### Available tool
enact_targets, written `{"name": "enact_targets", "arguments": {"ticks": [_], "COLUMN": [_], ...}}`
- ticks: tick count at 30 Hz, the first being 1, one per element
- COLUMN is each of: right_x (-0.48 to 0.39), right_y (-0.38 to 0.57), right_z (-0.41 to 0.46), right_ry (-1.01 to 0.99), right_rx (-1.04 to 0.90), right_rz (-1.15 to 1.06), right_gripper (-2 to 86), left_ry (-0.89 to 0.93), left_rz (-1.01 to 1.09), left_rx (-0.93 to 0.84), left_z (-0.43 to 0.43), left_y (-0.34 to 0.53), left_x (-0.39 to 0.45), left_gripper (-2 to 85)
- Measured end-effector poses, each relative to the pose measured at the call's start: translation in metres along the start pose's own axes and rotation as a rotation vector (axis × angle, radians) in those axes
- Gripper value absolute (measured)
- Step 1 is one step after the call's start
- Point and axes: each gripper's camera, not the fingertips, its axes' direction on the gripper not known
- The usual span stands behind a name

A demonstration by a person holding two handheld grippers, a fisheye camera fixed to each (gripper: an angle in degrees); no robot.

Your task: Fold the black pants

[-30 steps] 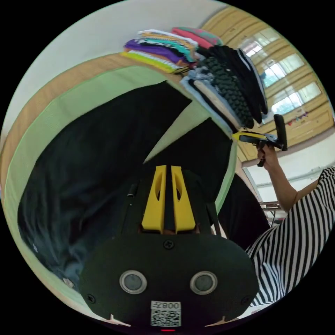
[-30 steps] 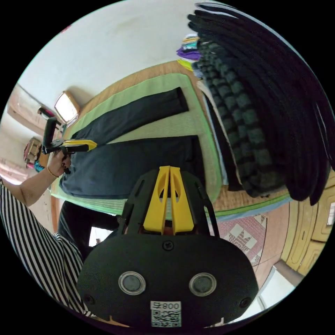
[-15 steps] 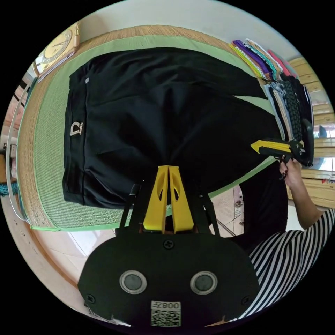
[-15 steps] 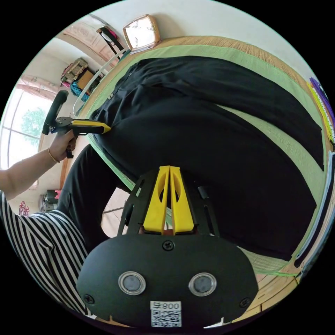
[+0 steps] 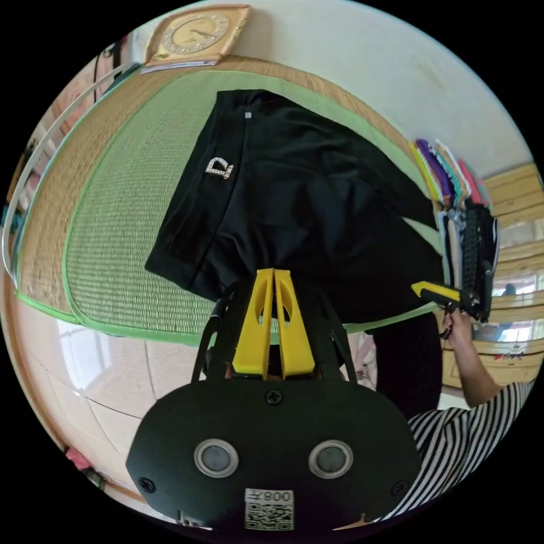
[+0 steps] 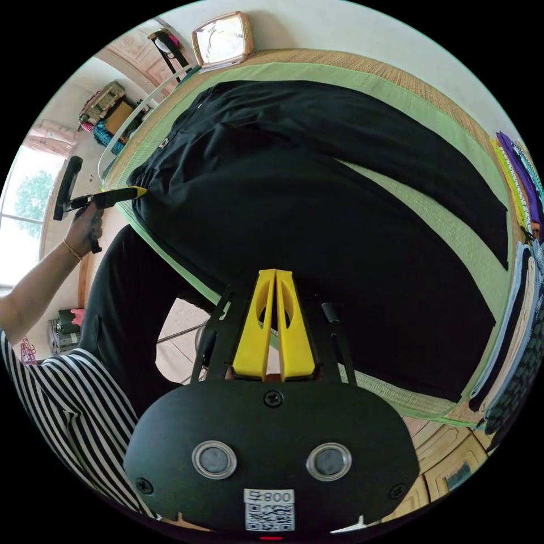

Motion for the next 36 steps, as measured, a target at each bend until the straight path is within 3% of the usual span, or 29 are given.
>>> {"name": "enact_targets", "arguments": {"ticks": [5,9,15,21,22,24,29,36], "right_x": [-0.013,-0.029,-0.059,-0.079,-0.08,-0.082,-0.086,-0.068], "right_y": [-0.031,-0.069,-0.158,-0.237,-0.246,-0.249,-0.26,-0.304], "right_z": [-0.012,-0.02,-0.03,0.015,0.033,0.033,0.021,-0.012], "right_ry": [-0.029,-0.074,-0.074,-0.017,-0.018,-0.041,-0.088,-0.116], "right_rx": [0.025,0.083,0.169,0.045,-0.027,0.022,0.065,0.193], "right_rz": [-0.019,-0.069,-0.175,-0.225,-0.218,-0.219,-0.248,-0.229], "right_gripper": [0.1,0.1,0.0,0.0,0.0,0.0,0.3,1.6], "left_ry": [-0.01,-0.049,-0.023,-0.039,0.007,0.073,0.218,0.119], "left_rz": [-0.063,-0.123,-0.077,-0.045,-0.052,-0.07,0.069,0.292], "left_rx": [0.116,-0.008,0.076,0.01,0.02,0.011,0.164,0.169], "left_z": [-0.049,-0.05,-0.088,-0.099,-0.103,-0.113,-0.154,-0.179], "left_y": [0.009,0.008,0.009,-0.01,-0.011,-0.014,-0.04,-0.139], "left_x": [-0.047,-0.083,-0.099,-0.117,-0.124,-0.132,-0.133,-0.106], "left_gripper": [0.1,0.1,0.1,0.2,0.3,0.4,1.8,7.1]}}
